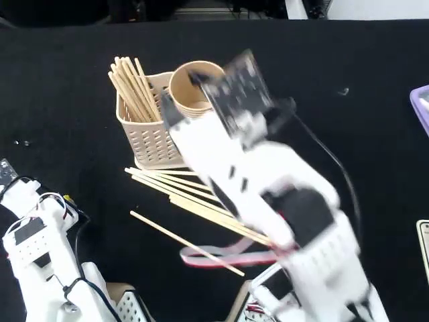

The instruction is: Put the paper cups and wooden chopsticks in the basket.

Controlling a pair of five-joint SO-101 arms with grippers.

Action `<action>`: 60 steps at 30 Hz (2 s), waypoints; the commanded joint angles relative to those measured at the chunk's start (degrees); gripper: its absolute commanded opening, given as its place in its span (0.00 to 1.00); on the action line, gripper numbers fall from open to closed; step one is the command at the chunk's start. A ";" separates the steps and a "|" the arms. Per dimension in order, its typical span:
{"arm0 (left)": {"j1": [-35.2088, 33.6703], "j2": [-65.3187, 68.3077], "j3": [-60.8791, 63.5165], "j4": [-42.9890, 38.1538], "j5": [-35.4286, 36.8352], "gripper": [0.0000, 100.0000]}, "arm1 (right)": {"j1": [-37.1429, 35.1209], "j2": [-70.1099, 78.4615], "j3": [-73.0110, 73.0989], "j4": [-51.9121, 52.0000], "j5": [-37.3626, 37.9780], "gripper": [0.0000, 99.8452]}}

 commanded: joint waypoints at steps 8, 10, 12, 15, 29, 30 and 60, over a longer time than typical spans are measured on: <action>0.57 -0.79 -1.36 -0.79 -0.09 0.21 | -0.62 -5.85 47.96 -1.93 15.82 0.17; 0.57 -0.79 -1.36 -0.79 -0.09 0.21 | -0.62 -3.91 53.76 -8.44 16.26 0.17; 0.57 -0.79 -1.36 -0.79 -0.09 0.21 | -0.62 -1.01 56.04 -12.66 16.44 0.17; 0.57 -0.79 -1.27 -0.79 -0.09 0.21 | -0.62 4.88 55.52 -14.15 18.90 0.21; 0.57 -0.79 -1.27 -0.79 -0.09 0.21 | 0.44 21.58 49.54 -13.71 26.11 0.13; 0.57 -0.79 -1.27 -0.79 -0.09 0.21 | -0.44 21.49 49.45 -13.71 26.02 0.08; 0.66 -0.79 -1.27 -0.79 -2.64 0.21 | -8.53 4.09 51.91 -5.98 21.27 0.19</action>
